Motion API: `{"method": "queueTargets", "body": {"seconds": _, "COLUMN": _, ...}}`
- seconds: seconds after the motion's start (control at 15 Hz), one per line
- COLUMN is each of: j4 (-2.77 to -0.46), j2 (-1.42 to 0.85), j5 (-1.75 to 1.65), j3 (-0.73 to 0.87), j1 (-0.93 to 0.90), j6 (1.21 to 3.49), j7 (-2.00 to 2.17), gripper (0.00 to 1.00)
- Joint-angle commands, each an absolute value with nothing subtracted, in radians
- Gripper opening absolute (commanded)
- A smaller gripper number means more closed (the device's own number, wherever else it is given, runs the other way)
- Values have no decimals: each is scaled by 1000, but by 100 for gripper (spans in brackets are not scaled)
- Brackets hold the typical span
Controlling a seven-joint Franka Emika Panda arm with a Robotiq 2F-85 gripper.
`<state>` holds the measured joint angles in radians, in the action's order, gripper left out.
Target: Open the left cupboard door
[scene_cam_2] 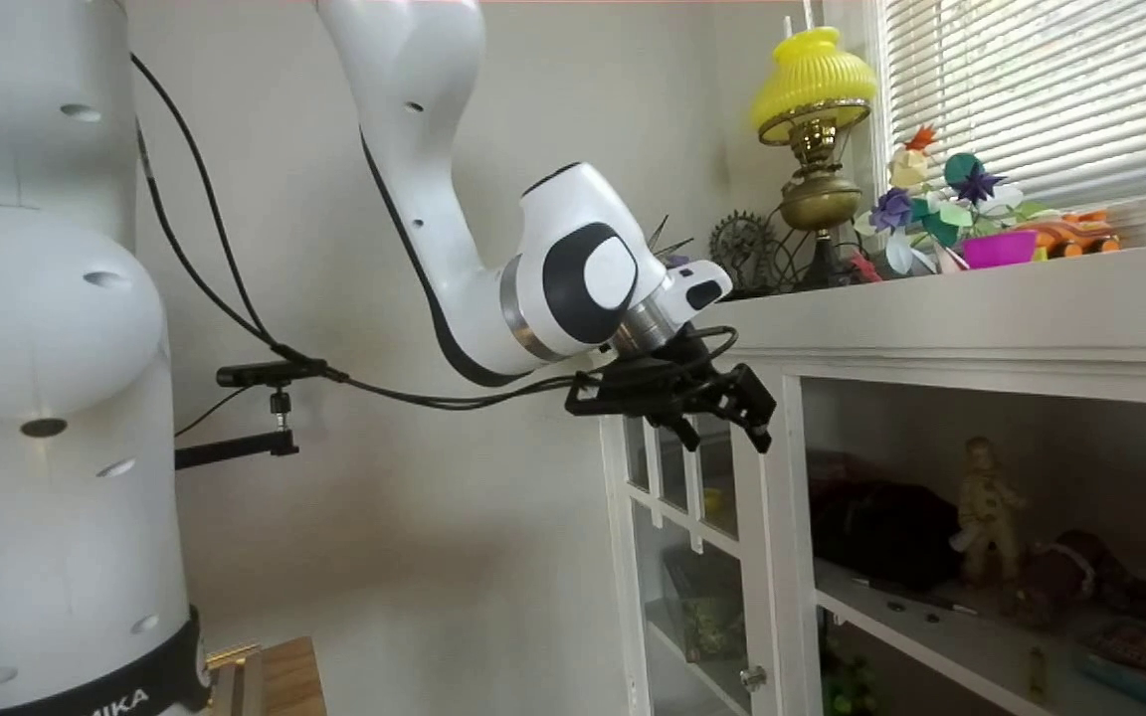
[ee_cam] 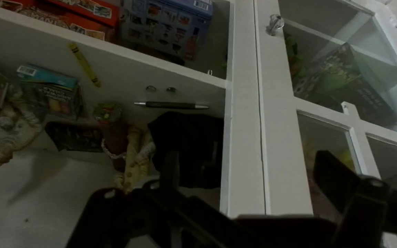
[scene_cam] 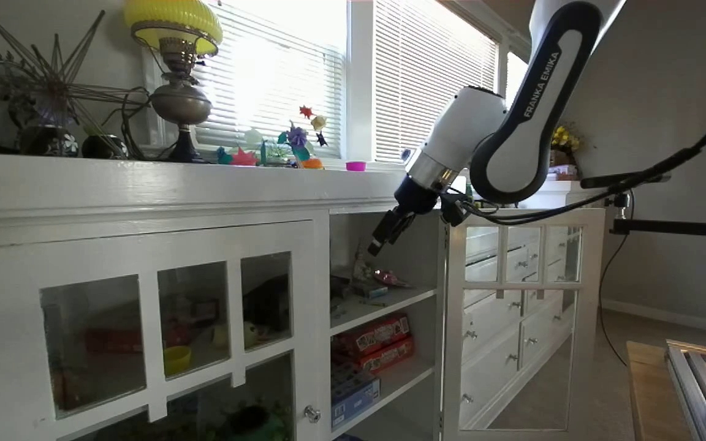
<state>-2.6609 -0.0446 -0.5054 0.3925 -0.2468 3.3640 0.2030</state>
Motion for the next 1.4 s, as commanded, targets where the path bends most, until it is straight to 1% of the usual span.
{"method": "queueTargets", "body": {"seconds": 0.0, "j4": -2619, "j2": -124, "j5": -643, "j3": 335, "j1": -189, "j6": 3484, "j7": 280, "gripper": 100}}
{"method": "queueTargets", "body": {"seconds": 0.27, "j4": -2497, "j2": -244, "j5": -832, "j3": 283, "j1": -101, "j6": 3603, "j7": 374, "gripper": 100}}
{"method": "queueTargets", "body": {"seconds": 0.6, "j4": -2287, "j2": -375, "j5": -995, "j3": 211, "j1": 44, "j6": 3644, "j7": 479, "gripper": 100}}
{"method": "queueTargets", "body": {"seconds": 0.8, "j4": -2206, "j2": -415, "j5": -1097, "j3": 148, "j1": 119, "j6": 3649, "j7": 549, "gripper": 100}}
{"method": "queueTargets", "body": {"seconds": 1.13, "j4": -2279, "j2": -312, "j5": -1202, "j3": 116, "j1": 166, "j6": 3476, "j7": 684, "gripper": 100}}
{"method": "queueTargets", "body": {"seconds": 1.33, "j4": -2294, "j2": -288, "j5": -1265, "j3": 82, "j1": 196, "j6": 3465, "j7": 742, "gripper": 100}}
